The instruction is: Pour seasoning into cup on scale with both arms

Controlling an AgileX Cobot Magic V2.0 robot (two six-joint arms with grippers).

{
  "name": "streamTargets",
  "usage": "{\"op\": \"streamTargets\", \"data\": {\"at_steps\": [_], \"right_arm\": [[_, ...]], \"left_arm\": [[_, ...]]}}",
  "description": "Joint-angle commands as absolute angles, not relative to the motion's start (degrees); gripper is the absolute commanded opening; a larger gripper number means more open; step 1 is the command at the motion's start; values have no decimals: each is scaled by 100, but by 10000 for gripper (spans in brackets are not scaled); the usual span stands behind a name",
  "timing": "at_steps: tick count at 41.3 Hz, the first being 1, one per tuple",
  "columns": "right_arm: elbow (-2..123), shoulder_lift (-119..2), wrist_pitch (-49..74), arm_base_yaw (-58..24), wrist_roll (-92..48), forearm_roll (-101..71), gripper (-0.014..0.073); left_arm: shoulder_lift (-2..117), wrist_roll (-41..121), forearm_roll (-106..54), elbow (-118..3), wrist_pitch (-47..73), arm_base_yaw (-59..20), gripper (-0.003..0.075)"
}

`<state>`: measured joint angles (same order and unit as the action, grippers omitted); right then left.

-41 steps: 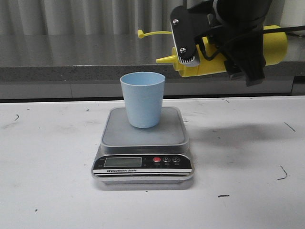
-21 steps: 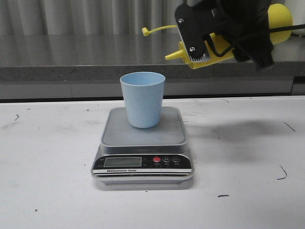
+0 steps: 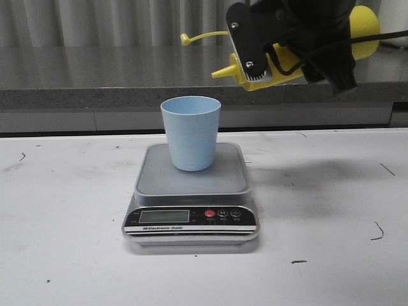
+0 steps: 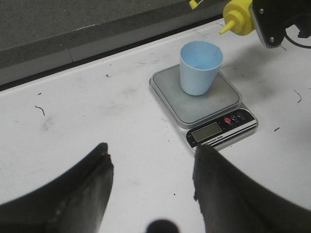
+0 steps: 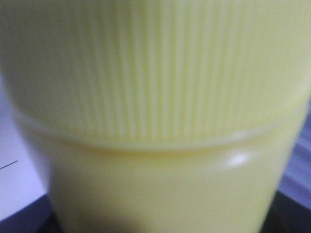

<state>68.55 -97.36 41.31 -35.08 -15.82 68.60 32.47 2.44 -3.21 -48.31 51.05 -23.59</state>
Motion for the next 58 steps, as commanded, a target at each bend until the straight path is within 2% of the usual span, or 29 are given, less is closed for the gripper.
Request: {"op": "streamTargets", "data": {"at_steps": [1, 7, 15, 21, 33, 38, 46, 47, 48, 58], "right_arm": [[7081, -9453, 4202, -3526, -1168, 7363, 328], [7081, -9453, 4164, -3515, -135, 7309, 328], [7070, -9453, 4158, -3515, 2119, 7136, 328], [6993, -9379, 4137, -3443, 2924, 6938, 328], [6551, -8787, 3852, -2969, 2703, 5851, 328], [6424, -8546, 3842, -2636, 1915, 5071, 328], [6424, -8283, 3588, -1926, 420, 2861, 328], [6338, -8150, 2868, -1479, 329, 1848, 328], [6278, -8108, 2693, -1425, 329, 1653, 328], [4742, -7885, -449, -1342, 329, 1195, 328]], "left_arm": [[3258, 204, -383, -4977, 4704, -2335, 375], [3258, 204, -383, -4977, 4704, -2335, 375], [3258, 204, -383, -4977, 4704, -2335, 375], [3258, 204, -383, -4977, 4704, -2335, 375], [3258, 204, -383, -4977, 4704, -2335, 375], [3258, 204, -383, -4977, 4704, -2335, 375], [3258, 204, -383, -4977, 4704, -2335, 375], [3258, 204, -383, -4977, 4704, -2335, 375], [3258, 204, -383, -4977, 4704, -2335, 375], [3258, 204, -383, -4977, 4704, -2335, 375]]}}
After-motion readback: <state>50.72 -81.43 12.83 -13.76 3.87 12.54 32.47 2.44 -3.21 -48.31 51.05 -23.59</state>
